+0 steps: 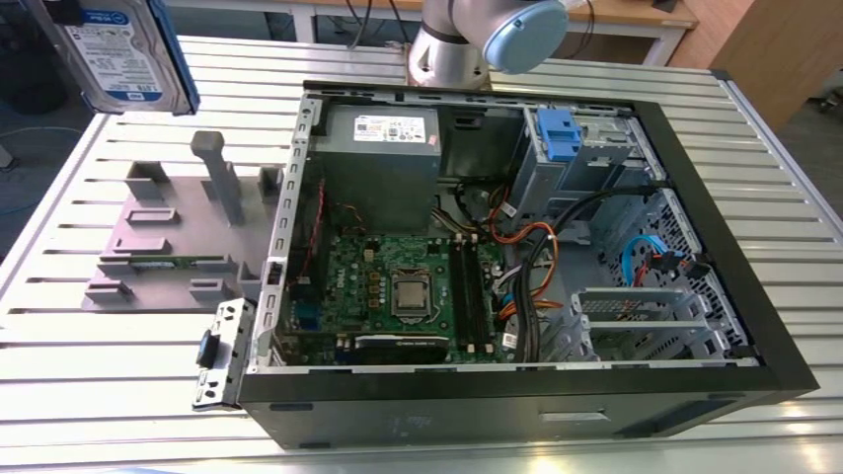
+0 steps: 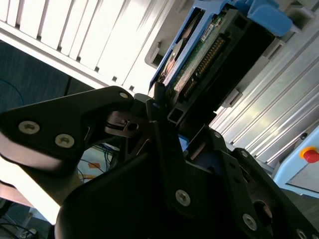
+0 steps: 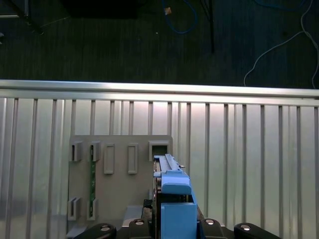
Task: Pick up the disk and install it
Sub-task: 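Pick up the disk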
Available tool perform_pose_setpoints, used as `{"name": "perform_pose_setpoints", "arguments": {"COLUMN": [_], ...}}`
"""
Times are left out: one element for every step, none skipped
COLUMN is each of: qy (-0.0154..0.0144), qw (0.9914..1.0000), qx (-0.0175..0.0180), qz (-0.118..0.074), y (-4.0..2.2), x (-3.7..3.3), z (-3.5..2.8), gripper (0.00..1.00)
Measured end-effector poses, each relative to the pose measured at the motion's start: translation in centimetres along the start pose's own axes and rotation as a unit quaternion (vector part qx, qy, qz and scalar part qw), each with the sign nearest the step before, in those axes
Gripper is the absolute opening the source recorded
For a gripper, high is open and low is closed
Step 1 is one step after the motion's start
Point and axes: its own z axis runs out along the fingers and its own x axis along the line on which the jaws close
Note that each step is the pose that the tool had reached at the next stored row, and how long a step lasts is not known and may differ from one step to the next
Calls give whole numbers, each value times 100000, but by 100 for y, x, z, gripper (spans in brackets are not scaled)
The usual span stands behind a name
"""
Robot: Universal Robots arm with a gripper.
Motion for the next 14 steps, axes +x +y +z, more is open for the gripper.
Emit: {"name": "perform_pose_setpoints", "arguments": {"qy": [3,3,3,1,1,3,4,2,2,-1,2,1,1,1], "qw": [100000,100000,100000,100000,100000,100000,100000,100000,100000,100000,100000,100000,100000,100000], "qx": [-3,-3,-2,-2,-1,-4,-5,-3,-3,2,-2,1,-1,-3], "qz": [3,3,3,1,2,1,2,3,2,2,3,2,4,4], "y": [0,0,0,1,0,1,1,1,1,1,1,1,2,2], "x": [0,0,-1,-1,-1,-1,-1,-1,-1,-2,-2,-2,-2,-2], "z": [-4,-8,-12,-15,-19,-22,-26,-30,-34,-38,-43,-46,-50,-54], "gripper": [37,37,37,37,37,37,37,37,37,37,37,37,37,37]}}
